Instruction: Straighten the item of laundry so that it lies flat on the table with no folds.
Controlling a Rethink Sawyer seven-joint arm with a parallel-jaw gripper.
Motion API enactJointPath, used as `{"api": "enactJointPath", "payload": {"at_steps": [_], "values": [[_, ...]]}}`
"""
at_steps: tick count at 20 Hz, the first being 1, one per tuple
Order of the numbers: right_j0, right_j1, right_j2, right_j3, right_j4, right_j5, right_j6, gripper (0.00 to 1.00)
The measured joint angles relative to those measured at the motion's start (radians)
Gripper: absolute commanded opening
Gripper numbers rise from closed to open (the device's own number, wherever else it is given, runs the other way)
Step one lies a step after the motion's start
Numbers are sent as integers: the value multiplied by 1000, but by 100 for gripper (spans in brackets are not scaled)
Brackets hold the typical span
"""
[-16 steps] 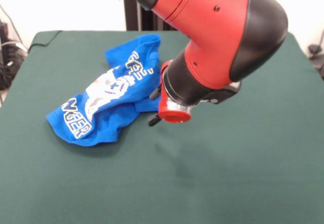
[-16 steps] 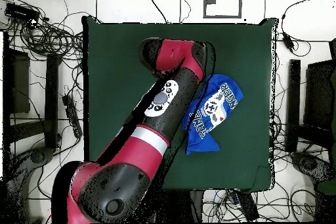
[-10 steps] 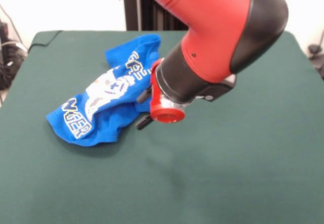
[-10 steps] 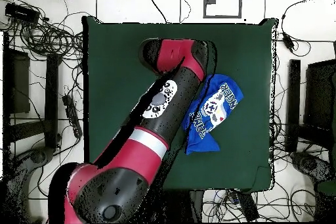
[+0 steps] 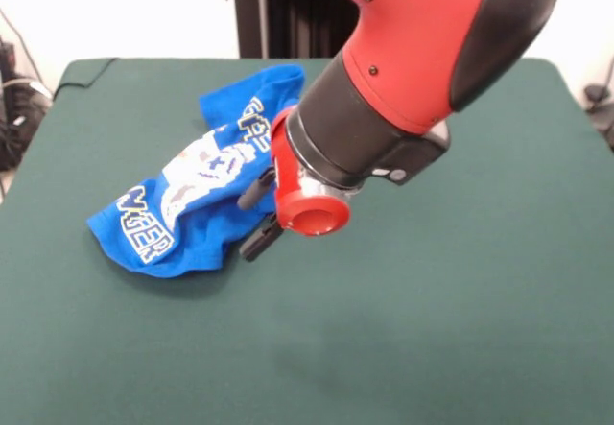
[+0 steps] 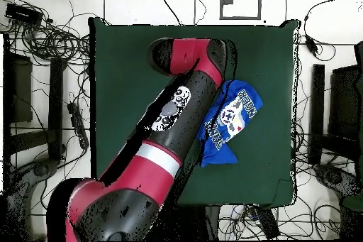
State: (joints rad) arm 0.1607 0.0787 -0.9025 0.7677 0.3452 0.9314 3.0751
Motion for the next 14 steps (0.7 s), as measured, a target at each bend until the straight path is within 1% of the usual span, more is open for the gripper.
{"api": "enactJointPath", "payload": {"at_steps": [6, 14], "values": [[19, -1, 1, 11, -13, -32, 0, 100], [61, -2, 1, 54, -35, -33, 0, 100]]}}
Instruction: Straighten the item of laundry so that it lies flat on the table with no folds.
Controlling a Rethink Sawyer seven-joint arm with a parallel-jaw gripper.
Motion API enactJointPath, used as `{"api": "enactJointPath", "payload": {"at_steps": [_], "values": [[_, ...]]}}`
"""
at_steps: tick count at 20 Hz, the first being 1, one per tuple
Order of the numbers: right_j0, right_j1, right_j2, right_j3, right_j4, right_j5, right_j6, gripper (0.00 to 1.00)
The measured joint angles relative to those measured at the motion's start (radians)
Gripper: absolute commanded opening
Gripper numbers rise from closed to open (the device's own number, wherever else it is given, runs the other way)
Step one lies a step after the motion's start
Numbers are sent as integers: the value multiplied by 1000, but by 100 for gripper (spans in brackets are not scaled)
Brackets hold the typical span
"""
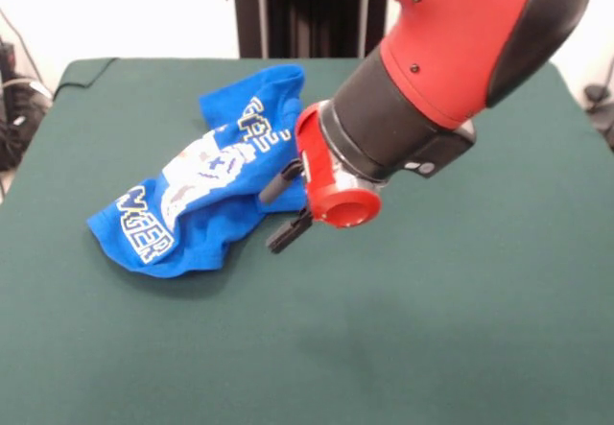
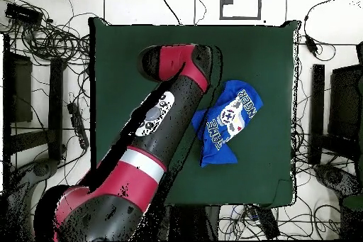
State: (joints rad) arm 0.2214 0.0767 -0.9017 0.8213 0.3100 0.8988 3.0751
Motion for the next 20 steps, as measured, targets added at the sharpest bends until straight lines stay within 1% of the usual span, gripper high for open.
{"api": "enactJointPath", "payload": {"at_steps": [9, 20], "values": [[52, 0, 0, 69, 0, 0, 0, 100], [55, 1, 1, 113, 0, -34, 0, 100]]}}
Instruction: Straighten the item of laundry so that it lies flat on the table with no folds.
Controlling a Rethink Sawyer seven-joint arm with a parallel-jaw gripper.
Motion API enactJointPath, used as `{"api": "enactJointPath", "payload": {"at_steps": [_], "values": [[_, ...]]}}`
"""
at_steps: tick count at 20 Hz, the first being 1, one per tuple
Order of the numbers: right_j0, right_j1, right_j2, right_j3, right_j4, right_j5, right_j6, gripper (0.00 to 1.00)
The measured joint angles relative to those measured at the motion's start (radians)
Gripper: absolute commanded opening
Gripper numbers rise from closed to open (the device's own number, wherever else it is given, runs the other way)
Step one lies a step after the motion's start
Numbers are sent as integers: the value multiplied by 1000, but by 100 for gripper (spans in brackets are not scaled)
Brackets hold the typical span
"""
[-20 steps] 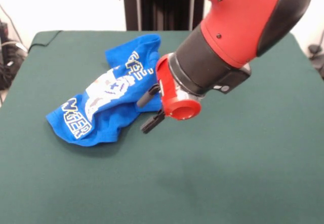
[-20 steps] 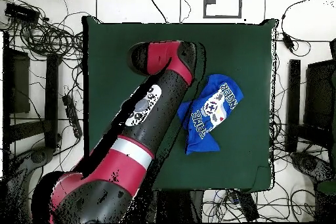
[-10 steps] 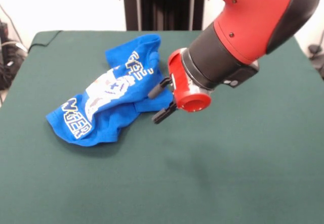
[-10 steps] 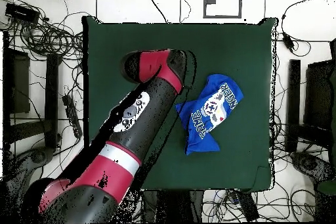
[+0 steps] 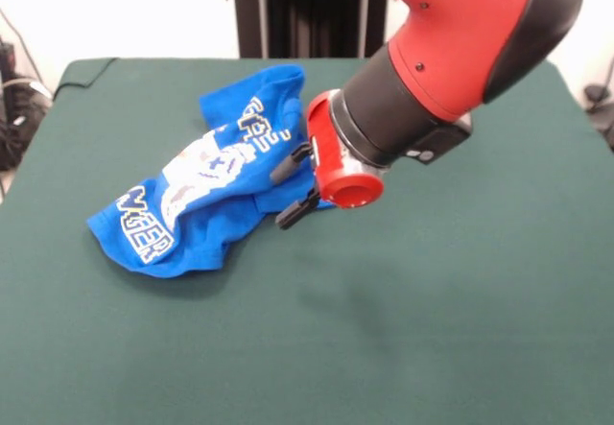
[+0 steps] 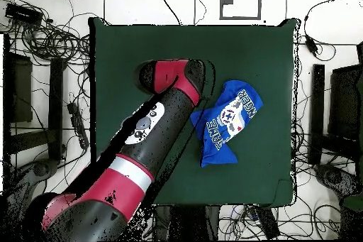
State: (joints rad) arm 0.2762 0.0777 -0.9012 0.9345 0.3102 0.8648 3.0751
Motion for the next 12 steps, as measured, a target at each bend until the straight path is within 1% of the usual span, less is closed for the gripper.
{"api": "enactJointPath", "payload": {"at_steps": [12], "values": [[-1, 6, 0, 4, 0, -62, 0, 100]]}}
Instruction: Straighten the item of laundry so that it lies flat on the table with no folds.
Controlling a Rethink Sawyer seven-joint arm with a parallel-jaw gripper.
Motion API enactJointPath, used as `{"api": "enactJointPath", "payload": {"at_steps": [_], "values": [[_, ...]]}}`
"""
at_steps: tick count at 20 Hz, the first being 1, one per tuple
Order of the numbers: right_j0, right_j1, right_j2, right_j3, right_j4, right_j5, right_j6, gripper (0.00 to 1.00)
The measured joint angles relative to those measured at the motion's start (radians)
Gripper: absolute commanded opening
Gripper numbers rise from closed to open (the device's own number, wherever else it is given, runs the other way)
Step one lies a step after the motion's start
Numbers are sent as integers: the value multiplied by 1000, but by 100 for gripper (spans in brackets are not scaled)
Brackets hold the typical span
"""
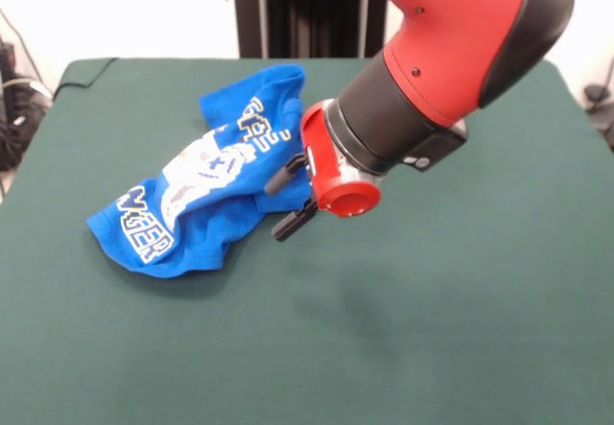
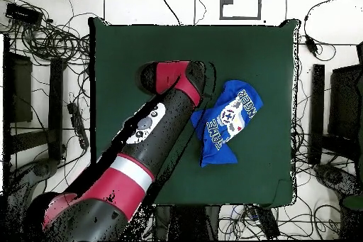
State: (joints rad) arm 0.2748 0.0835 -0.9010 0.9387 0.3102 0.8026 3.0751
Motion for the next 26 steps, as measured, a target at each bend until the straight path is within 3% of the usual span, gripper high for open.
{"api": "enactJointPath", "payload": {"at_steps": [26], "values": [[-6, 3, 0, 0, 0, -57, 0, 100]]}}
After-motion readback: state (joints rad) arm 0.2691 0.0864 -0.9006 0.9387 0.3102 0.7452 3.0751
